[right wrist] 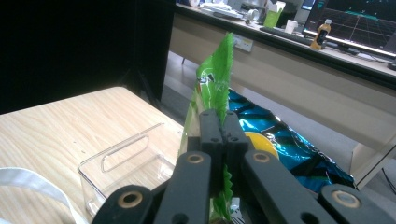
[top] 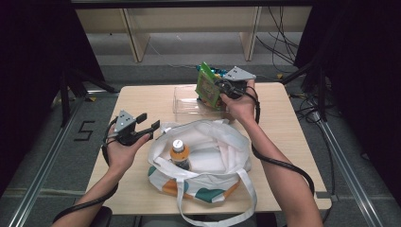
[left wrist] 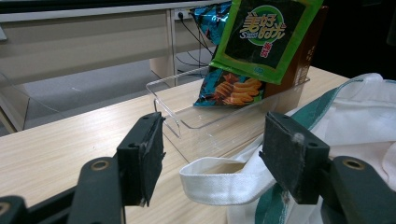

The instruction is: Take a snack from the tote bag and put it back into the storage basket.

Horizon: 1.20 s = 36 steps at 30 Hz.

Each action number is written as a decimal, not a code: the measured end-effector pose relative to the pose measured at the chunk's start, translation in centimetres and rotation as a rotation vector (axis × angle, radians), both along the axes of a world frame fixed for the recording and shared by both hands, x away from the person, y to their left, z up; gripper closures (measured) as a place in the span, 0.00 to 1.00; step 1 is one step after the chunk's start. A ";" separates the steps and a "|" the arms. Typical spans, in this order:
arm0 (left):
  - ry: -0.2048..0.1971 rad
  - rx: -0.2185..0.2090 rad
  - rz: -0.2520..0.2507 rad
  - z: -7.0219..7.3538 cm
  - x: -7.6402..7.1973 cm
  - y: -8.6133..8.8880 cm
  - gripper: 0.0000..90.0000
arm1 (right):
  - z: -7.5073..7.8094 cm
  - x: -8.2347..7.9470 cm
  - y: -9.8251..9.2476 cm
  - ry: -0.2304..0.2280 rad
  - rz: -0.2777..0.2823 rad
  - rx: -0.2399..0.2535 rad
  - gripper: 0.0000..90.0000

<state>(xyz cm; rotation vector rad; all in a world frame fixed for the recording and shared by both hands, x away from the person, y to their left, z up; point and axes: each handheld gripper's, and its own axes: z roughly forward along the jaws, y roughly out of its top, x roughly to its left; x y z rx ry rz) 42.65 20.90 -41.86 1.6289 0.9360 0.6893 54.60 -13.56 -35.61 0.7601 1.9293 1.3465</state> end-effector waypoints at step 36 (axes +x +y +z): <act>0.002 0.002 -0.003 -0.1 0.0 -0.1 0.42 | -1.7 0.2 0.1 0.001 -0.015 -0.058 1.00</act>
